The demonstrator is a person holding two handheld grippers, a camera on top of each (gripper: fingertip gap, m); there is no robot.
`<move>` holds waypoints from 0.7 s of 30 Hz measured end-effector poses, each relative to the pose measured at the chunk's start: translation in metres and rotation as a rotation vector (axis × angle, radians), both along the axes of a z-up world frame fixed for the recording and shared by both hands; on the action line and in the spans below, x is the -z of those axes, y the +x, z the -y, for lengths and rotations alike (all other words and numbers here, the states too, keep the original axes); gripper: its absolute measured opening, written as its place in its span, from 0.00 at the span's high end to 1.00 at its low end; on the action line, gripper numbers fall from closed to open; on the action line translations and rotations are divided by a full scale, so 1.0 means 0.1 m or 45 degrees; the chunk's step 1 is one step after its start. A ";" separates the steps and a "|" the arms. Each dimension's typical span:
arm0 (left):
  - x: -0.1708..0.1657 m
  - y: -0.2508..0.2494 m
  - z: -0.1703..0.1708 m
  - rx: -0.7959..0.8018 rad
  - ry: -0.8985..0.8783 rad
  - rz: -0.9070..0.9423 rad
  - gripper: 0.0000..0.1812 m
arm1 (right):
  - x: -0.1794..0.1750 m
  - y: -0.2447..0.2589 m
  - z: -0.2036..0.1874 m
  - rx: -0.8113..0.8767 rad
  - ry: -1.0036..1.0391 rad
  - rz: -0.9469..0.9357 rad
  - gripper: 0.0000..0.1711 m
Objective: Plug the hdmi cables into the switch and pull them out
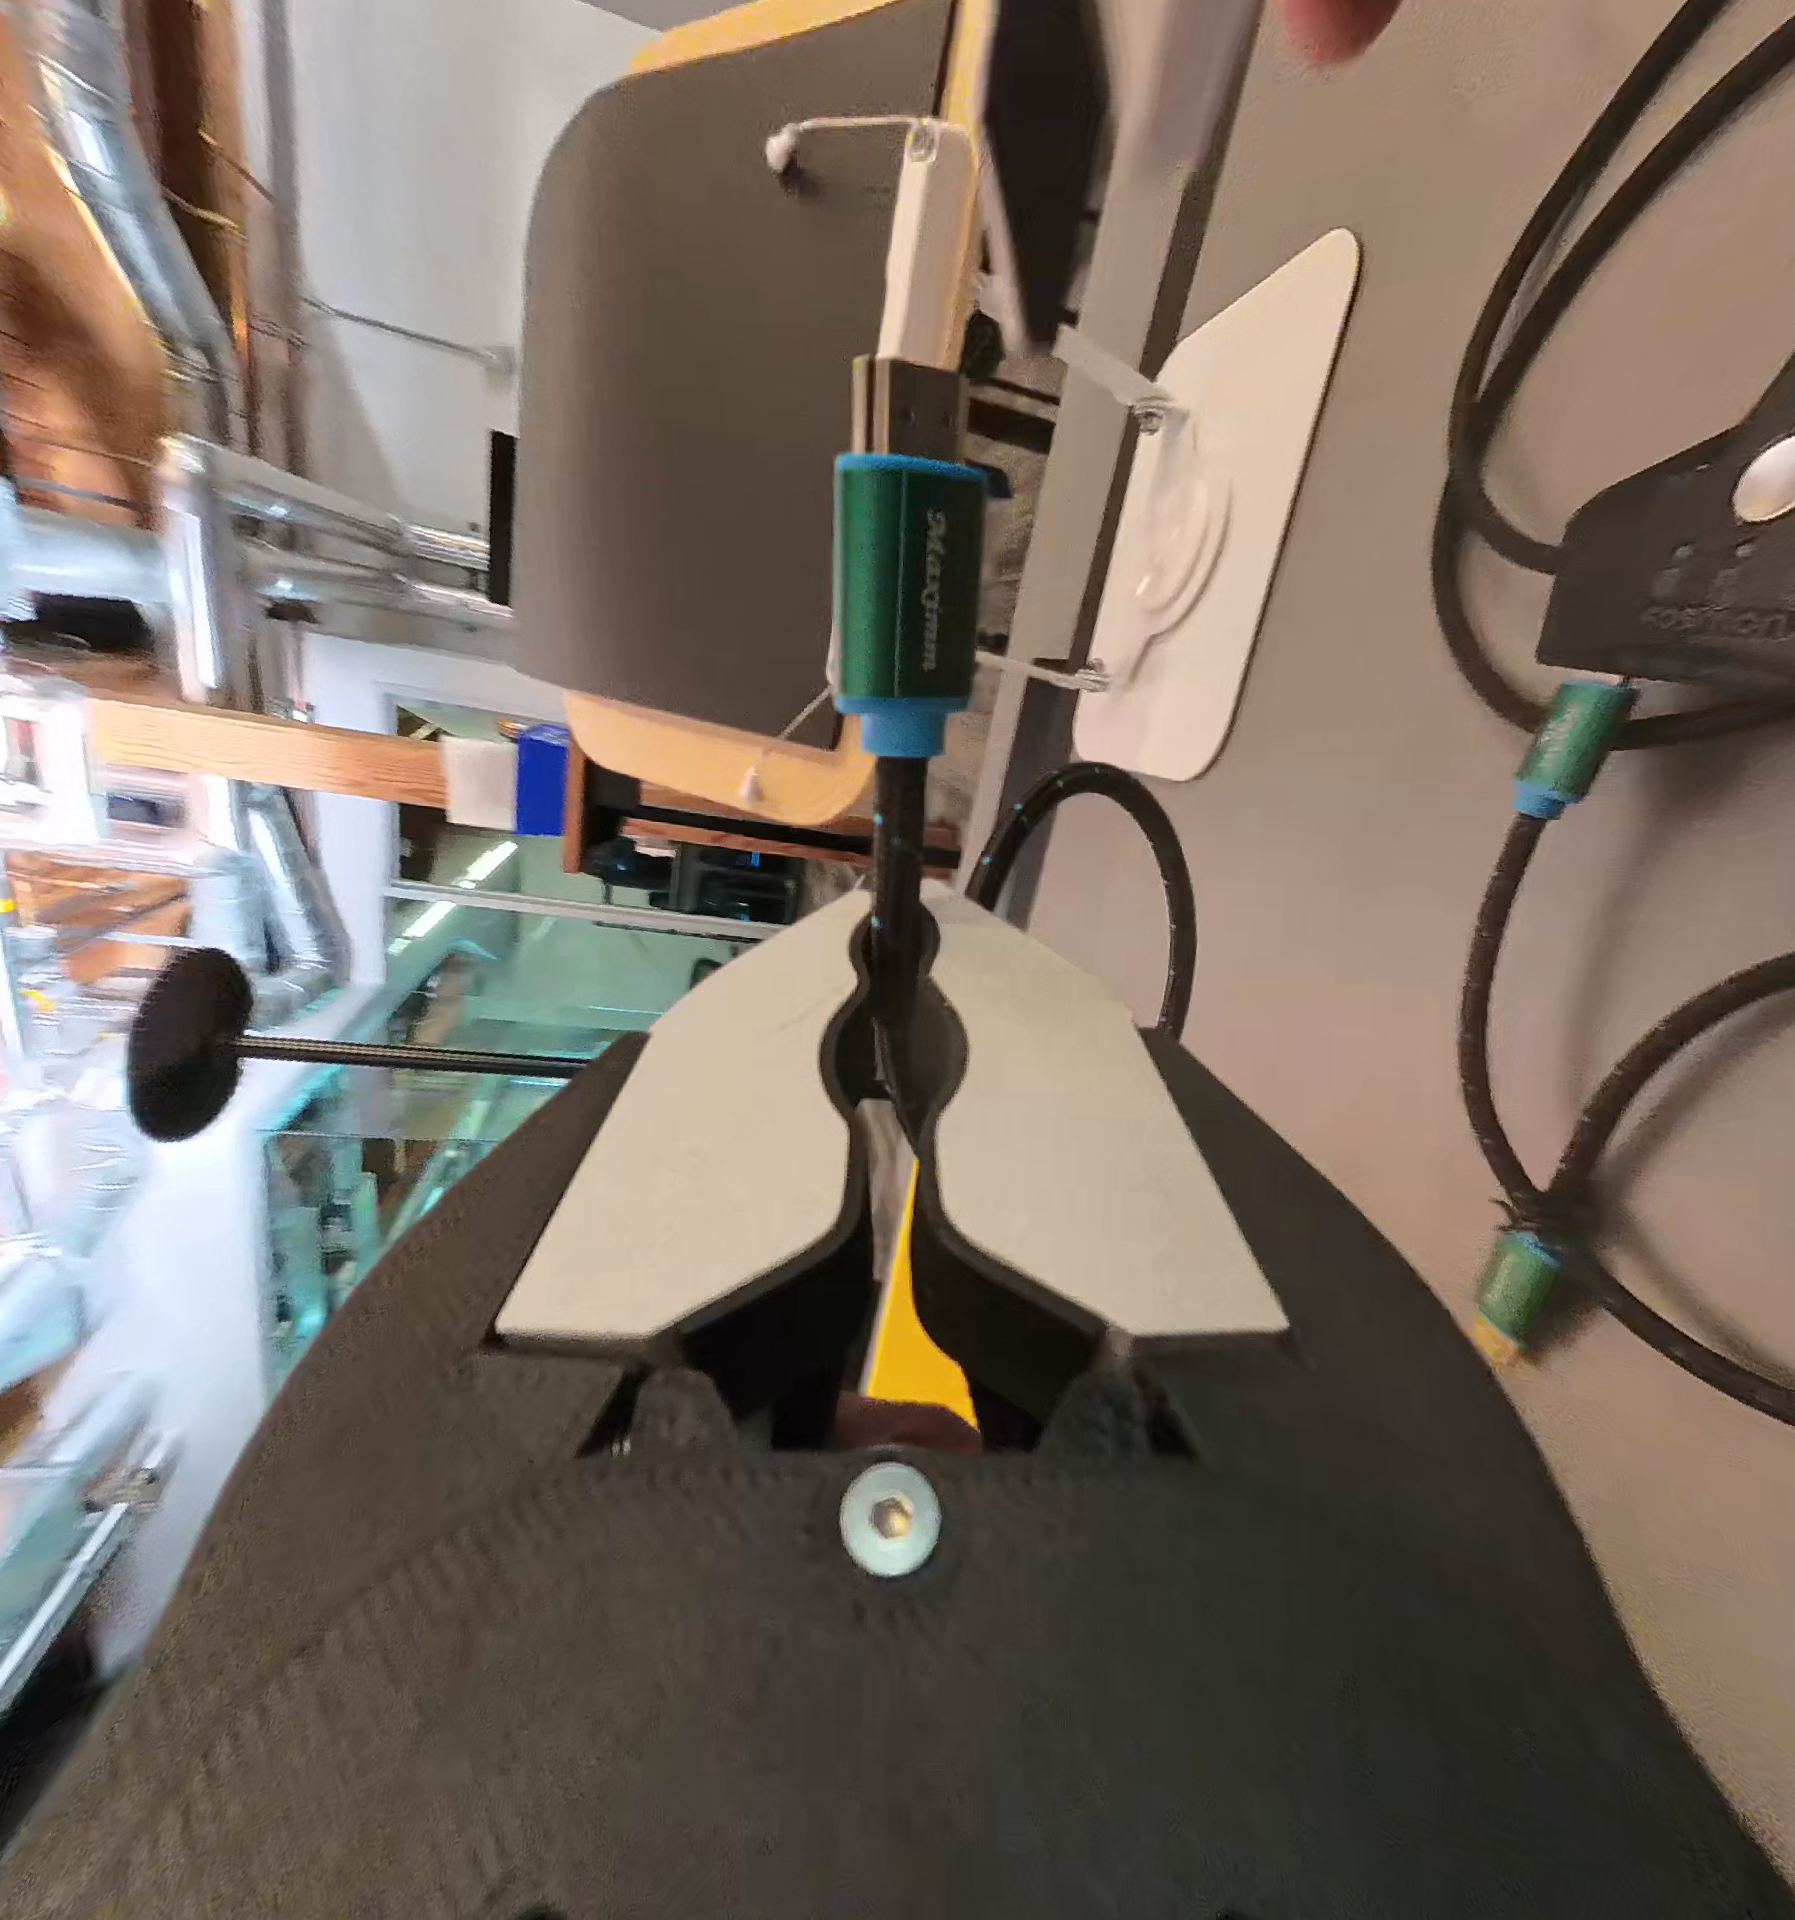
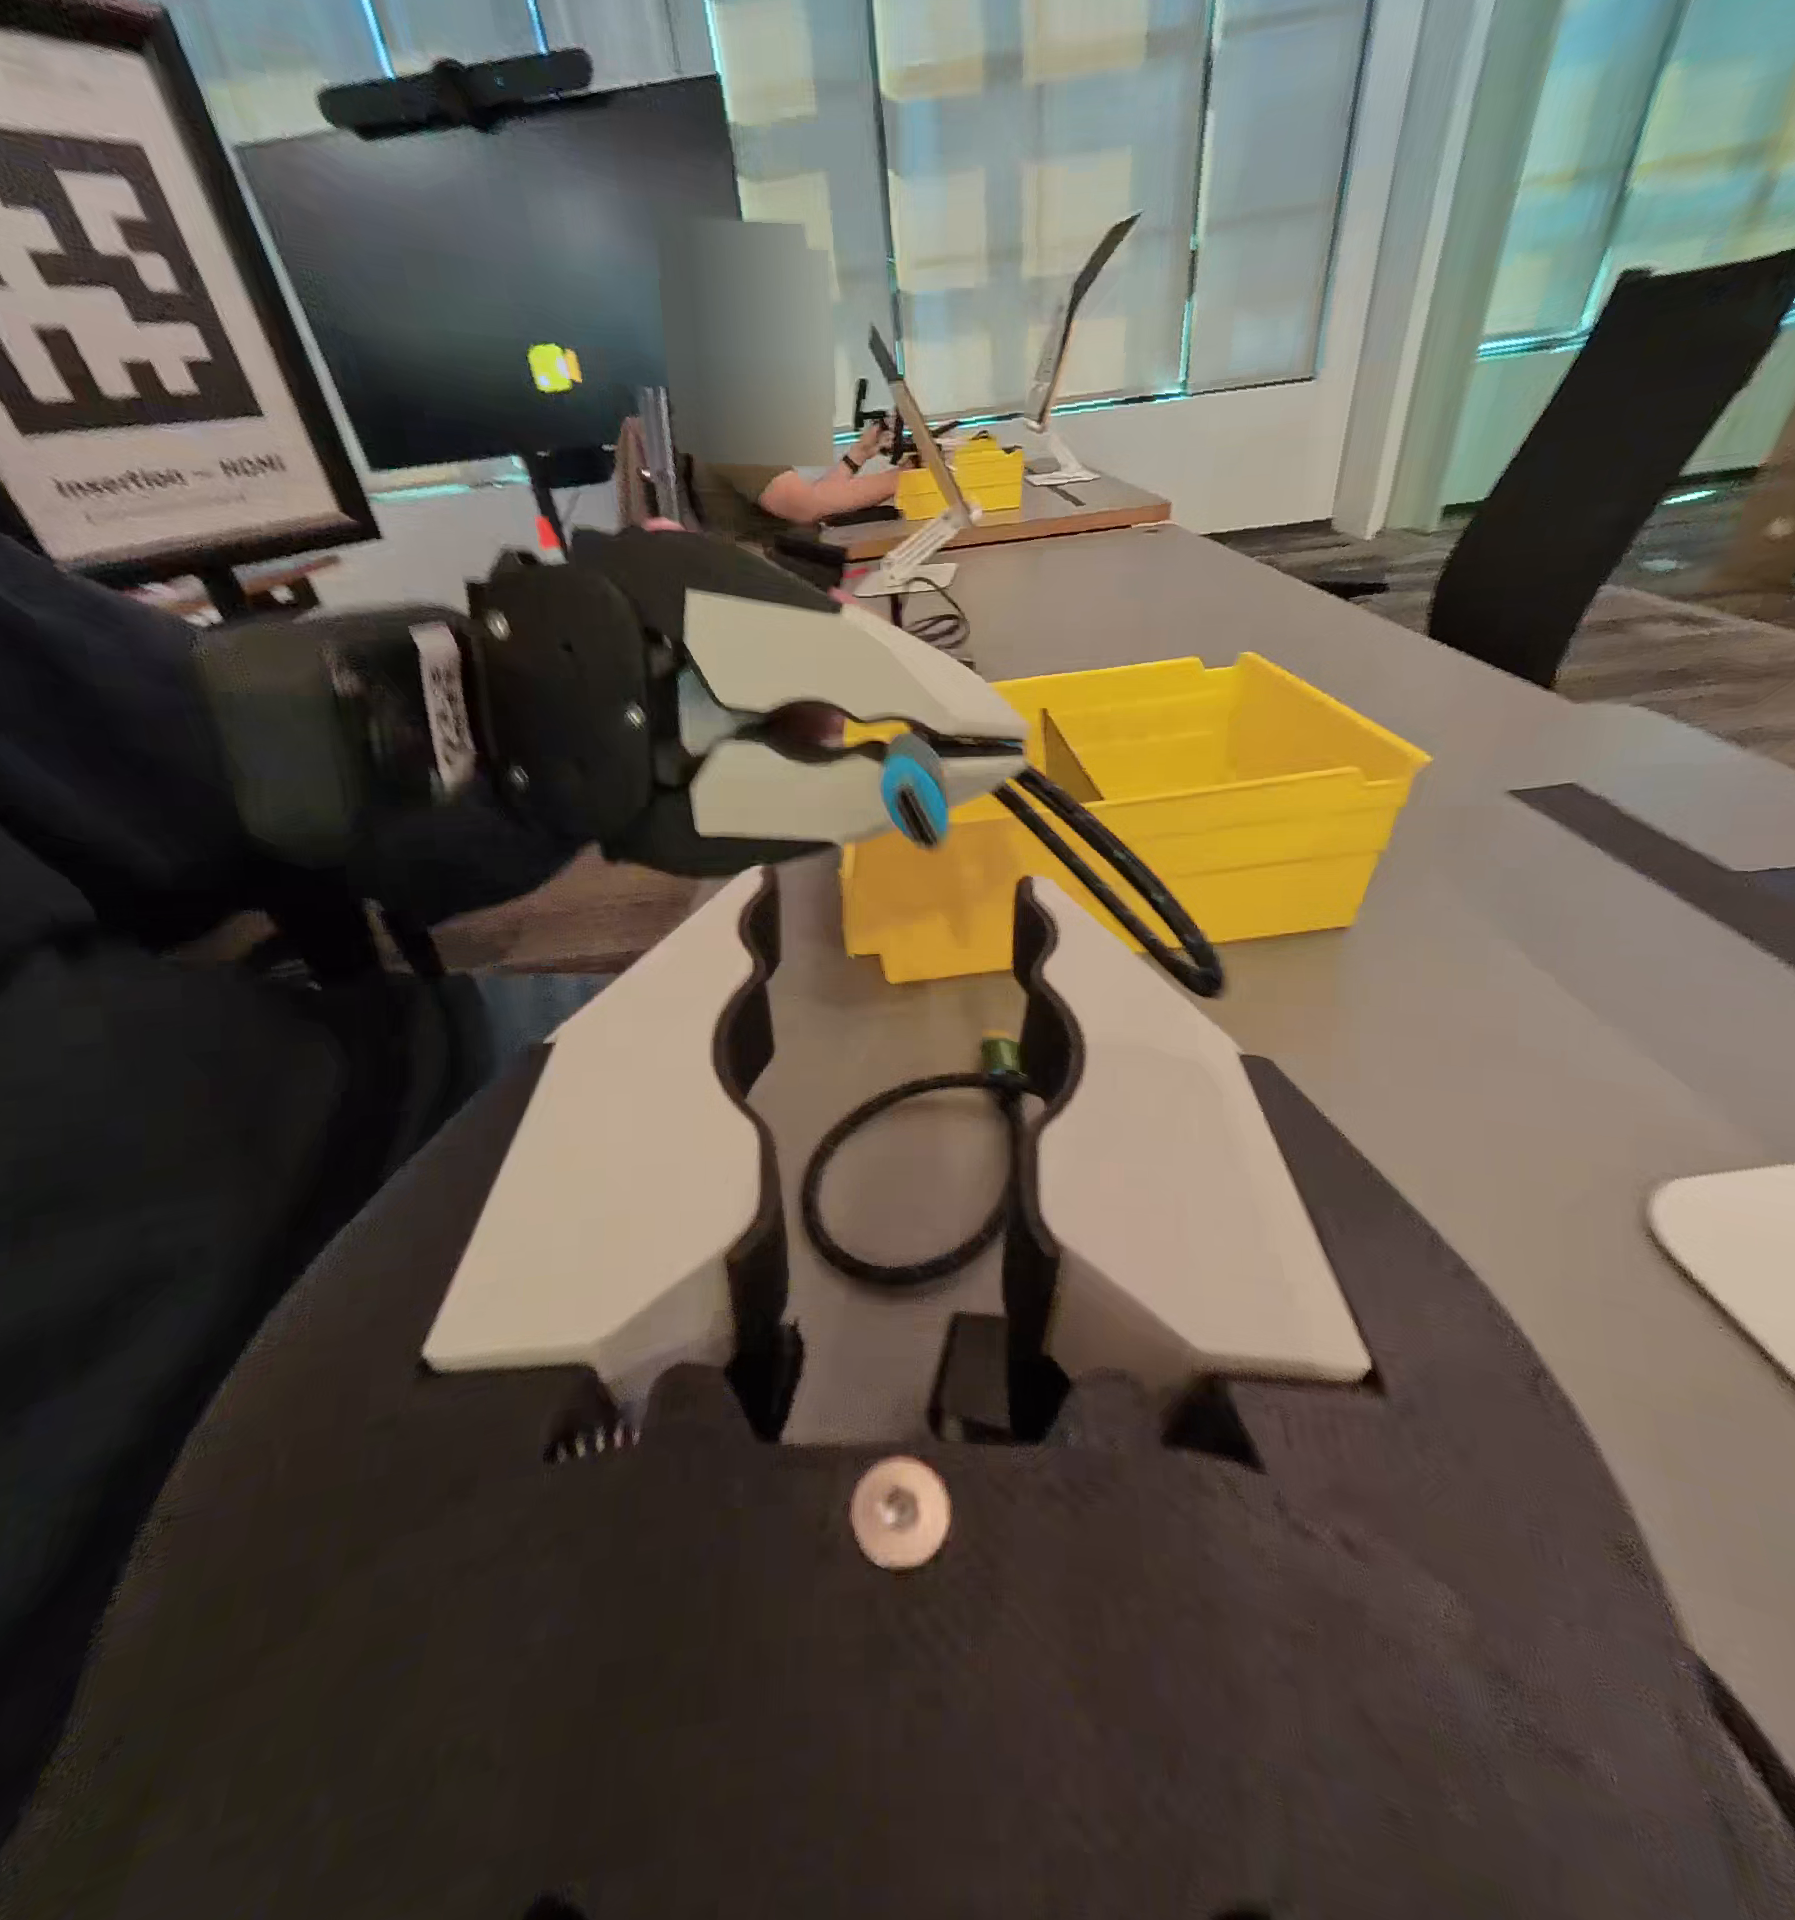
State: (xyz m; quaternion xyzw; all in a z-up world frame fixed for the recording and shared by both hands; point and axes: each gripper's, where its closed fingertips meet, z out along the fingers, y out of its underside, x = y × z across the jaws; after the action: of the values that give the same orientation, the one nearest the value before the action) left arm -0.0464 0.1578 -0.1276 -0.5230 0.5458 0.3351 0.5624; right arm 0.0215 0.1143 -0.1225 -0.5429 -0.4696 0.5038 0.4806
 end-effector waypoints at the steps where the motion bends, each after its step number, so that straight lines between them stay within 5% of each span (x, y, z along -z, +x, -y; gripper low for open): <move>1: 0.00 0.02 -0.01 0.007 0.030 -0.015 1.00 | -0.02 -0.06 0.02 -0.013 -0.040 -0.006 0.73; 8: -0.02 -0.01 -0.07 -0.016 0.227 -0.137 1.00 | 0.08 -0.31 -0.12 0.076 -0.248 0.022 0.75; 14: -0.03 -0.03 -0.07 -0.014 0.325 -0.180 1.00 | 0.08 -0.41 -0.11 0.008 -0.413 -0.067 0.88; 21: -0.03 -0.04 -0.08 -0.005 0.353 -0.179 1.00 | 0.06 -0.42 -0.14 0.024 -0.338 -0.116 0.93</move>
State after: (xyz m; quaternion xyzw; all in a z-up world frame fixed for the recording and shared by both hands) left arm -0.0501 0.1660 -0.1241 -0.4166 0.5312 0.4442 0.5891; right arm -0.0209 0.1278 -0.1283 -0.5825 -0.3714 0.5811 0.4302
